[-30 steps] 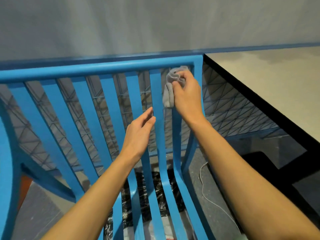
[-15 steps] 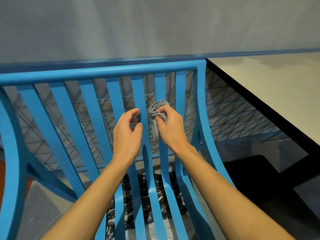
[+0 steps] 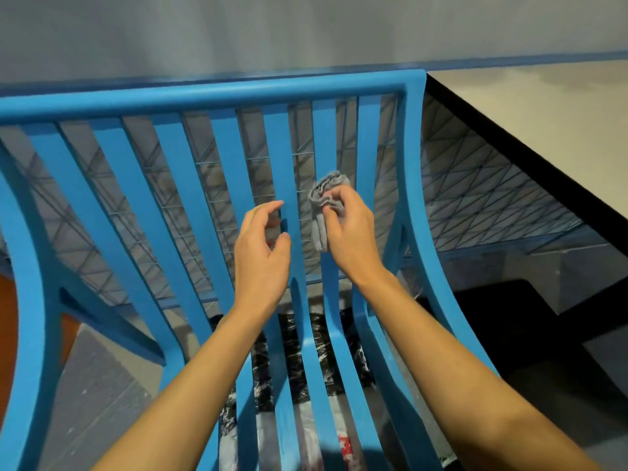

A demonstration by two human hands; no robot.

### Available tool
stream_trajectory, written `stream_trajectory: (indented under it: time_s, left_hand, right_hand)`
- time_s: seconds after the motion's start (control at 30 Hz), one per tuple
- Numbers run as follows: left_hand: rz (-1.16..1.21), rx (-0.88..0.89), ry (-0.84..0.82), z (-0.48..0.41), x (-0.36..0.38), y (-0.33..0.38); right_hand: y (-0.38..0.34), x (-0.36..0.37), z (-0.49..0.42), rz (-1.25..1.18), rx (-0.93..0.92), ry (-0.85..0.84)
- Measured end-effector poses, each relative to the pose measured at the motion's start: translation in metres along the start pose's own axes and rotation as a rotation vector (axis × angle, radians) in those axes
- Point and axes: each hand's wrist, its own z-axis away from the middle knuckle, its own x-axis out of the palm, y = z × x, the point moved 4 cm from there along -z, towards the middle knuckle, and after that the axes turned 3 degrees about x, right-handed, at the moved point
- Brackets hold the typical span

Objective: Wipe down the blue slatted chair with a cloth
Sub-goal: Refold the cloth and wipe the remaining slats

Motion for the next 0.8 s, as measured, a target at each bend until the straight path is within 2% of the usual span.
stream_trajectory:
  time_s: [0.2,0.33,0.5,0.63,0.8]
  left_hand:
    - [-0.013,-0.030,-0.034,0.010,0.006,-0.018]
    - [-0.020,-0.052,-0.047,0.010,0.006,-0.023]
    - [-0.012,-0.075,-0.026,0.006,0.001,-0.021]
    - [0.049,-0.100,-0.042,-0.002,-0.002,-0.021]
    - [0.466,-0.343,-0.128,-0.034,0.003,0.001]
  right_hand:
    - [0.081,0.019,0.078,0.099,0.161,-0.145]
    - [0.132,0.033,0.118,0.243,0.337,-0.262]
    - [0.148,0.039,0.131,0.350,0.471,-0.390]
    - [0.084,0.023,0.087,0.214,0.348,-0.373]
    - [-0.045,0.007,-0.005,0.015,-0.034,-0.141]
